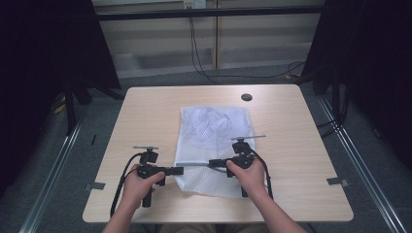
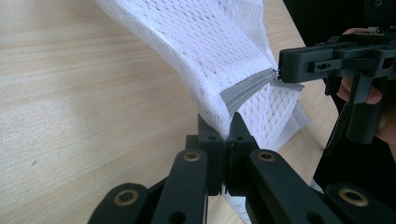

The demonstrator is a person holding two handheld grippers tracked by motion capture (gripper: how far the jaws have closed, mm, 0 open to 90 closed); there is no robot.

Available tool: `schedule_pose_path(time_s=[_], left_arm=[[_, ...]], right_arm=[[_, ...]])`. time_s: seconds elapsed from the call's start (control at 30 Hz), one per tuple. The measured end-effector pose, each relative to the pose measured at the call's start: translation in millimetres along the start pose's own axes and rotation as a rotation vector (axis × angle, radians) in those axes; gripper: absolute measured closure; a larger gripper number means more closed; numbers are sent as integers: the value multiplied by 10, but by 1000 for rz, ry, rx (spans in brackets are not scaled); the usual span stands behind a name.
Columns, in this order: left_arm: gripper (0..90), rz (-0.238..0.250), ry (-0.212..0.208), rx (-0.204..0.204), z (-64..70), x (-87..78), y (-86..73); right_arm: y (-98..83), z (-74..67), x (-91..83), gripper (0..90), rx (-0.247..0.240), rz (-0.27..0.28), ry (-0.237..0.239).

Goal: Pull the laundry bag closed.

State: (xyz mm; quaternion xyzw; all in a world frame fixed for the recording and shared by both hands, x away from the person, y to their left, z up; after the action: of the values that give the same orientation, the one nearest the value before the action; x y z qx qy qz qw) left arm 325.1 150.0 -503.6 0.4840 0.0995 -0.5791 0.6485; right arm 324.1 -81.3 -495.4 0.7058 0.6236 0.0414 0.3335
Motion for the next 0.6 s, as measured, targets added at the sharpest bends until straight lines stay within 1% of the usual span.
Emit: schedule_pose_path(time_s=[0.07, 0.23, 0.37, 0.43, 0.6], left_arm=[[882, 2, -3, -10, 11, 5, -1], [882, 5, 8, -3, -14, -8, 2], [882, 5, 1, -7, -14, -7, -3], [882, 1, 5, 0, -16, -8, -5], [882, 4, 2, -7, -13, -9, -8]], right_arm=[[-5, 4, -2, 879, -1, -2, 1], [-9, 14, -16, 879, 1, -1, -6], [-9, 25, -45, 879, 5, 3, -4], [-12, 28, -47, 879, 6, 2, -5], [-11, 26, -48, 879, 9, 0, 1]])
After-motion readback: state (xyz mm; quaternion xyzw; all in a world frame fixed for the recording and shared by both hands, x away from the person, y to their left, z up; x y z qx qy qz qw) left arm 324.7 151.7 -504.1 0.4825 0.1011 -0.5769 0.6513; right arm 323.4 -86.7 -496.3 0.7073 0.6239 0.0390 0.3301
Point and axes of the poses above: each handheld gripper's, and its own axes: x roughly forward along the jaws, y roughly out of its top, z roughly to its right, the point moved 5 cm from there along x, roughly forward along the jaws, and after that the axes turned 13 degrees about y, right-handed, at the moved point
